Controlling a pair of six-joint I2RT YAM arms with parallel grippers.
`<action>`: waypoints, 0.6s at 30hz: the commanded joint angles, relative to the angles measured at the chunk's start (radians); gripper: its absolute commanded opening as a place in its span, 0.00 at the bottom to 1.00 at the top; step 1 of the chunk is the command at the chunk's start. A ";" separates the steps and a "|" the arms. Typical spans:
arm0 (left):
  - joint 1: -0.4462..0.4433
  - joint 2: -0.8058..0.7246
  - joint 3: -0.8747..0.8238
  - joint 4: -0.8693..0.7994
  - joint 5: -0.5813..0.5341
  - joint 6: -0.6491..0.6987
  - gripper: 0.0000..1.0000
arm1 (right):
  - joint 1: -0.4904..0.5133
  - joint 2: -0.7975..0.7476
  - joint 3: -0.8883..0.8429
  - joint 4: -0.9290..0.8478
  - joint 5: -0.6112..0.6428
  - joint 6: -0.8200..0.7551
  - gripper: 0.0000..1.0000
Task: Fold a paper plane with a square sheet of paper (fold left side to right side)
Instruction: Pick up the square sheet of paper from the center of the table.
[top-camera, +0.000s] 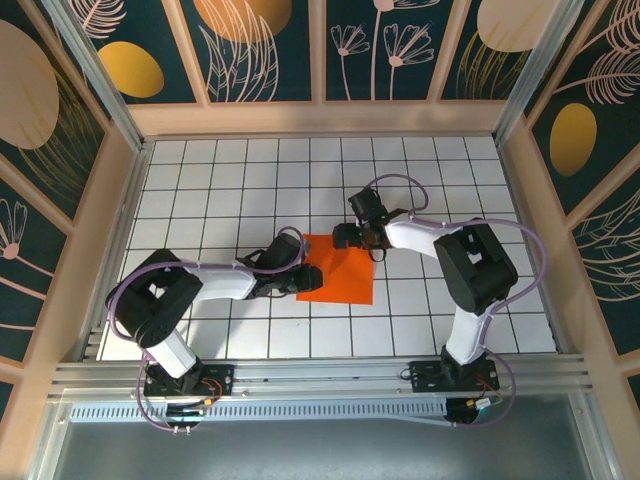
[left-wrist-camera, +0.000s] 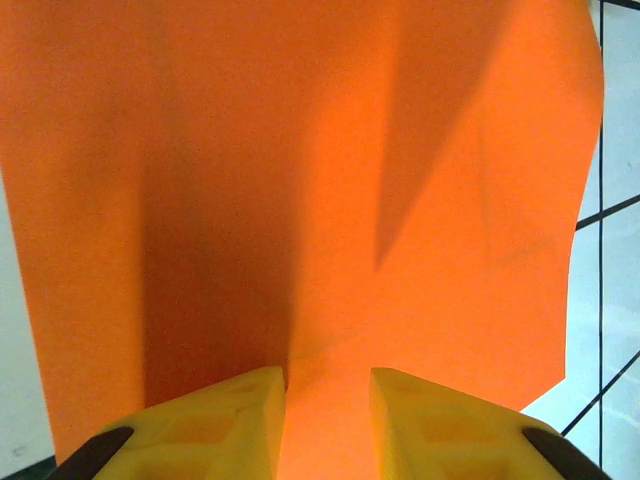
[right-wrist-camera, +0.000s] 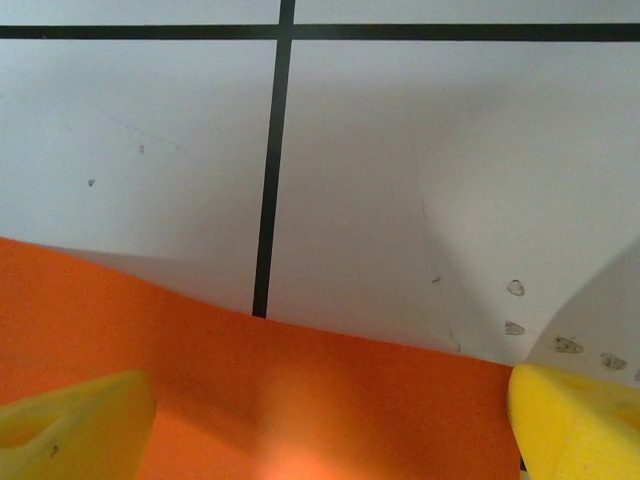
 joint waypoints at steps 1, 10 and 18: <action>-0.010 0.032 0.006 -0.011 -0.023 -0.010 0.29 | 0.026 0.015 -0.008 -0.046 0.004 0.028 0.91; -0.022 0.064 0.011 -0.002 -0.034 -0.016 0.29 | 0.069 -0.054 -0.009 -0.106 0.004 0.030 0.87; -0.023 0.052 0.013 0.023 -0.032 -0.026 0.29 | 0.093 -0.081 0.008 -0.176 -0.016 0.021 0.65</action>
